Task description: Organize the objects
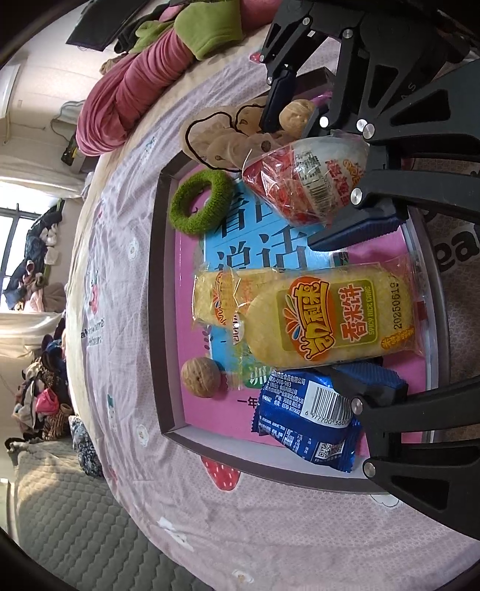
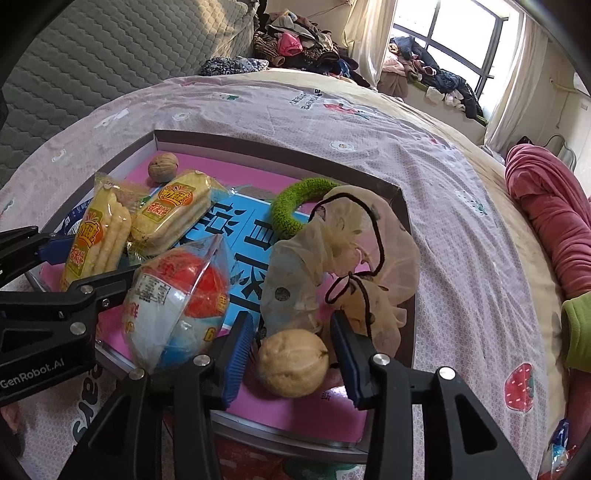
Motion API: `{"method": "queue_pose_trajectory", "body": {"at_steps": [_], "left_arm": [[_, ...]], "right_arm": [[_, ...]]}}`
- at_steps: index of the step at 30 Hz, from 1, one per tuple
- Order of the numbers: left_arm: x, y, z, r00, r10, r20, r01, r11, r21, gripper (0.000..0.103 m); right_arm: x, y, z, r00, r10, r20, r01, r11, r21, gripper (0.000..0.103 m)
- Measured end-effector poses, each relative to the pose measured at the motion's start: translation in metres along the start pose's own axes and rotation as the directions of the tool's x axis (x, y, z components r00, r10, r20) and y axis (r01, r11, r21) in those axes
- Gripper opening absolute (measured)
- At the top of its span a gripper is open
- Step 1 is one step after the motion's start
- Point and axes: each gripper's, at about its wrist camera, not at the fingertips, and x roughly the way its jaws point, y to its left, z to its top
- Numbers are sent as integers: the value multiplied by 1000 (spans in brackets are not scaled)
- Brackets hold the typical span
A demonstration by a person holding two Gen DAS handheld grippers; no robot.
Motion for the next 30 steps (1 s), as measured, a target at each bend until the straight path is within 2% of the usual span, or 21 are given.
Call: {"method": "queue_pose_trajectory", "body": {"at_steps": [7,15,30], "left_arm": [[-8,1,2,1000,-18,13,18,1000,-10,71],[-19,-3,4,1000,-1,31,1,1000,1,77],[-41,4,9,998,11,65,-9,1000,-24,83]], "right_arm": [[-5,-1,1,1000,-9,12,9,1000,1,51],[-14,-6,3,999,-20,32,20,1000,18,62],[-33,-13,8,996,13,93,-18,998,62,69]]}}
